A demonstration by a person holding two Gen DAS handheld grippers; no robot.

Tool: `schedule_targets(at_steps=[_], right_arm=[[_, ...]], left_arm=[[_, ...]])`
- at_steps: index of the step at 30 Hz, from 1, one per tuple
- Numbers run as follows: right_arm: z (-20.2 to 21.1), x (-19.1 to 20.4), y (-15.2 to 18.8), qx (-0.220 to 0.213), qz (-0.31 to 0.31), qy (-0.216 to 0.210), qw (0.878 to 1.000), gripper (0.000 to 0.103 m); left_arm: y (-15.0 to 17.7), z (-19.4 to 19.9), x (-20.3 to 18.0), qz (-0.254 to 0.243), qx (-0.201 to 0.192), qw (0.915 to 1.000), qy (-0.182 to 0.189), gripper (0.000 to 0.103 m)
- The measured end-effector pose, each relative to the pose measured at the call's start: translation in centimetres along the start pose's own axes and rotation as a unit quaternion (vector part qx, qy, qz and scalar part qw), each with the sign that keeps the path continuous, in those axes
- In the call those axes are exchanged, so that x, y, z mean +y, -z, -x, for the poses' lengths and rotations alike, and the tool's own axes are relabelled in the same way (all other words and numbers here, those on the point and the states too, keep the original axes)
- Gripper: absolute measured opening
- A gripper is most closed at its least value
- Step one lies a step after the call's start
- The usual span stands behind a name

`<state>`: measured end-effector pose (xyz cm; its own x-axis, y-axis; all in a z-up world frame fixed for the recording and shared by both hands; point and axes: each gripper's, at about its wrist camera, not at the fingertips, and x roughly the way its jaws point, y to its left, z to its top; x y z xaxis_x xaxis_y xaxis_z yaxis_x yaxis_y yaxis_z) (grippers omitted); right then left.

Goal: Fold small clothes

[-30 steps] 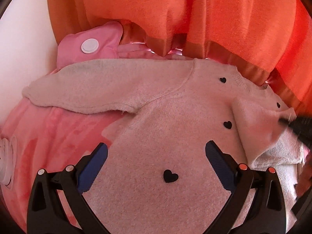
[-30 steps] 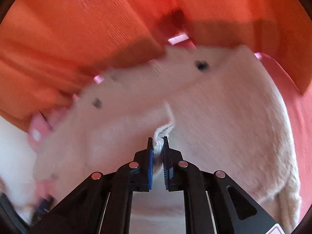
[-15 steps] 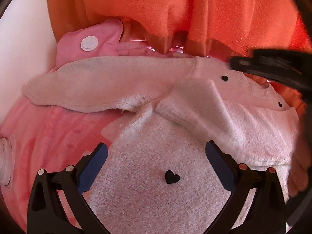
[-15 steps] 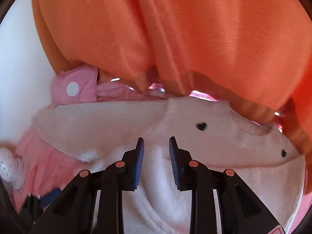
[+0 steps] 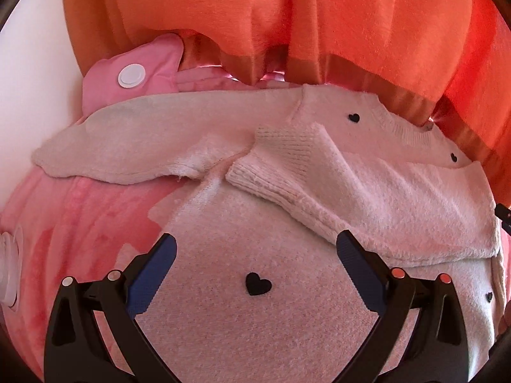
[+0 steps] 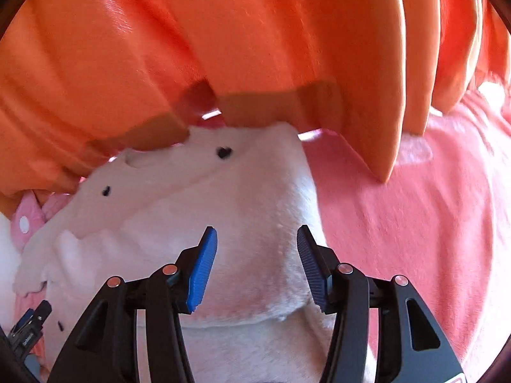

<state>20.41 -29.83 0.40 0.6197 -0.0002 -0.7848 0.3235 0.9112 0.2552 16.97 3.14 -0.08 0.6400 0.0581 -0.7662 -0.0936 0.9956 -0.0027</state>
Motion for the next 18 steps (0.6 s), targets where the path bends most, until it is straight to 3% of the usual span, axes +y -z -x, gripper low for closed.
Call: schedule_targets(at_steps=[4,6,7,9,12,15,16,18], right_arm=[[-2.7,-0.1,0.9,0.024,0.010,0.005,1.000,0.052],[-3.3,0.5,1.1,0.024,0.031,0.014,0.999,0.015],[-2.8,0.4,0.7,0.022,0.030,0.009,0.999,0.004],[-0.3,-0.4,-0.5,-0.017,0.004,-0.026,1.000,0.004],[1.8,-1.6,-1.8,-0.053,-0.008,-0.016,0.998,0.000],[-0.1,-3.2,-1.3,-0.027,-0.010,0.017,0.999,0.000],[-1.0,-3.6,-1.1,-0.008,-0.019,0.011,1.000,0.003],[-1.7,-4.0,-0.9,0.008,-0.044,-0.018,0.999,0.014]], left_arm=[[-0.2,-0.5,-0.2,0.001,0.003,0.9999,0.010,0.098],[-0.6,-1.1,0.2,0.019,0.009,0.9988,0.044,0.098],[-1.0,-1.5,0.4,0.031,0.009,0.9976,0.062,0.098],[-2.2,-2.3,1.0,0.052,0.003,0.9949,0.086,0.098],[-3.6,-4.0,1.9,0.083,0.009,0.9901,0.113,0.098],[-4.0,-6.8,2.6,0.127,0.052,0.9809,0.138,0.098],[-3.9,-7.4,2.8,0.139,0.063,0.9777,0.145,0.097],[-3.8,-7.4,2.5,0.134,0.055,0.9796,0.139,0.097]])
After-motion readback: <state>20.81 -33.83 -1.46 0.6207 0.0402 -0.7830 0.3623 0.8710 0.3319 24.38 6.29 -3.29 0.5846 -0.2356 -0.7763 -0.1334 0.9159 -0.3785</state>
